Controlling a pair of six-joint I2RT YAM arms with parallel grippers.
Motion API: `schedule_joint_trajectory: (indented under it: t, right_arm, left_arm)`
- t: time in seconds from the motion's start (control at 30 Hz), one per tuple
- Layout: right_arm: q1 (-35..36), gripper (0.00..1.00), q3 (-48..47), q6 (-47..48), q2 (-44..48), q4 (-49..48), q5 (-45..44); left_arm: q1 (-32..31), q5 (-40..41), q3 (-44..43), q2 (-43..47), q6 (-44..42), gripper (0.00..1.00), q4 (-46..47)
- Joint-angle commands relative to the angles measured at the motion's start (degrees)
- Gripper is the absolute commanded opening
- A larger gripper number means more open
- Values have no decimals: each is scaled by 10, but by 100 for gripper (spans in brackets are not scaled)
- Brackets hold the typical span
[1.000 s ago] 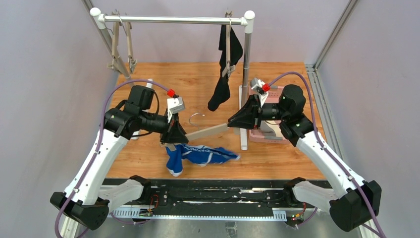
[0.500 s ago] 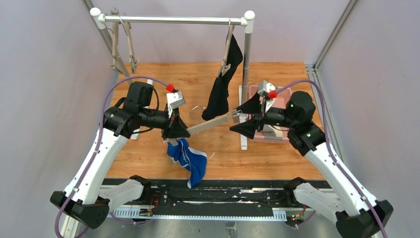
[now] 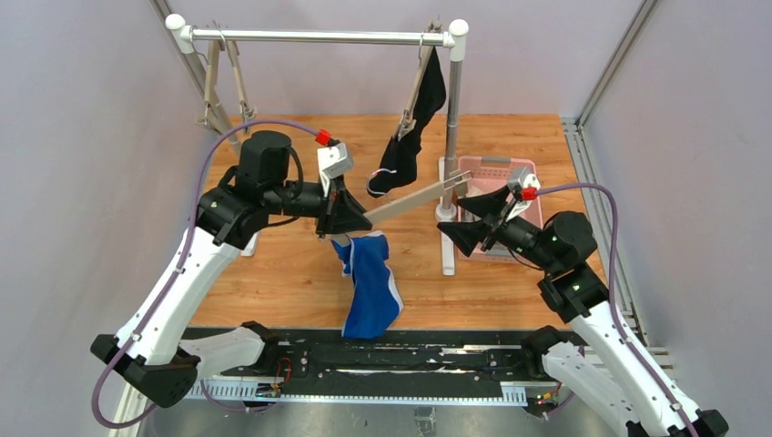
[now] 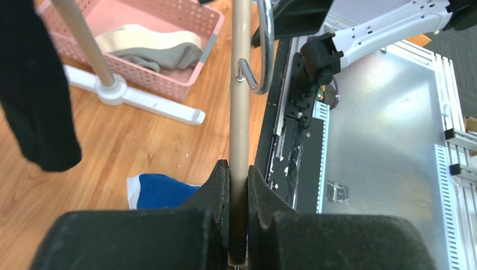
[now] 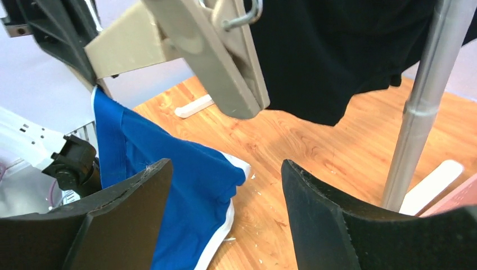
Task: Remove the underwear clipped to the hanger
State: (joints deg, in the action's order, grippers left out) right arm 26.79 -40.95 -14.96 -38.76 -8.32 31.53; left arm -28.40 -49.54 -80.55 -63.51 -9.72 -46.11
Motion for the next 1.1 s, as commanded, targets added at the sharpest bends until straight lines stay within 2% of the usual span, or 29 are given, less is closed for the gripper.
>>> schedule_joint_trajectory:
  t: [0.0, 0.17, 0.47, 0.9, 1.07]
  right_arm:
    - [9, 70, 43, -104, -5, -133, -22]
    - [10, 68, 71, -170, -20, -266, 8]
    - [10, 73, 110, -250, -32, -450, 2]
    - [15, 76, 130, -346, -143, -691, -23]
    - [20, 76, 120, -366, -177, -736, -25]
  left_arm:
    - [-41, 22, 33, -6, 81, 0, 155]
    - [-46, 22, 126, 19, 215, 0, 361]
    - [-50, 46, 195, 29, 308, 0, 506]
    - [-90, 43, 221, 24, 336, 0, 568]
    - [-98, 52, 231, 29, 333, 0, 568]
